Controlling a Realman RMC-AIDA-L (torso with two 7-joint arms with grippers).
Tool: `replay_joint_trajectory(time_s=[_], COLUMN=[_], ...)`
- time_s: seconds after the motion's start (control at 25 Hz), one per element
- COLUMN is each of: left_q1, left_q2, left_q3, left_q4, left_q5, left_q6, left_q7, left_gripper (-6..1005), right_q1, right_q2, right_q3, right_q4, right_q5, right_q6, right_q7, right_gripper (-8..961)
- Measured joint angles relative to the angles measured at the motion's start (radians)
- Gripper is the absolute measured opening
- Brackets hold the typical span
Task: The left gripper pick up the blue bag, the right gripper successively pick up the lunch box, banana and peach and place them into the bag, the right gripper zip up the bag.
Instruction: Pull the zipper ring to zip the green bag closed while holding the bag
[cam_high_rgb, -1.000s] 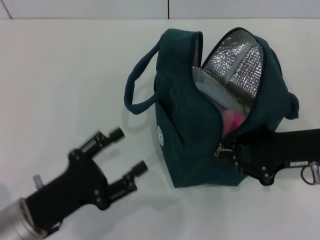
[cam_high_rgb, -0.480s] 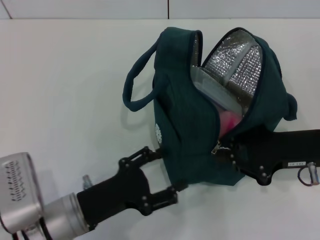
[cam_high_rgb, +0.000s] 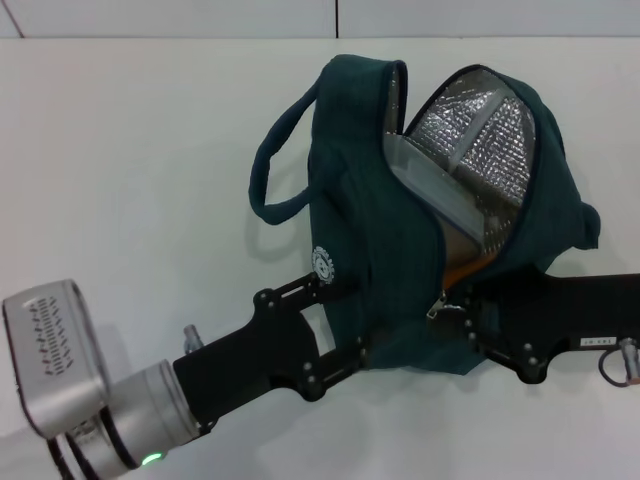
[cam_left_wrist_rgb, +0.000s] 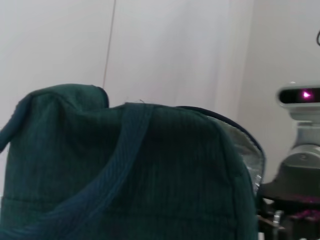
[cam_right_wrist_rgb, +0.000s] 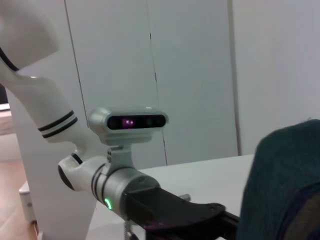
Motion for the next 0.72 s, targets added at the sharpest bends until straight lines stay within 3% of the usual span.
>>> replay_joint_trajectory(time_s=[0.2,0.44,0.72], left_q1=[-0.012,-0.026,-0.041], left_q2=[0.001,0.001,0.003], left_q3=[-0.001,-0.001,0.007], left_q4=[0.009,0.009,0.008], left_q5=[0.001,-0.002,0.005], left_q6=[-0.022,-0.025,-0.025], left_q7=[0.001,0.002,0.049], left_gripper=[619,350,146], right_q1=[-0.001,-0.003,0.006], right_q2=[-0.003,-0.006,-0.019], right_q3=[0.001,0.005,0.01], right_q4=[0.019,0.044,0.062], right_q5=[0.007,0.008,0.009], right_q6=[-0.004,-0.006,-0.02], right_q7=[0.0,0.017,0.163], right_gripper=[19,19,19])
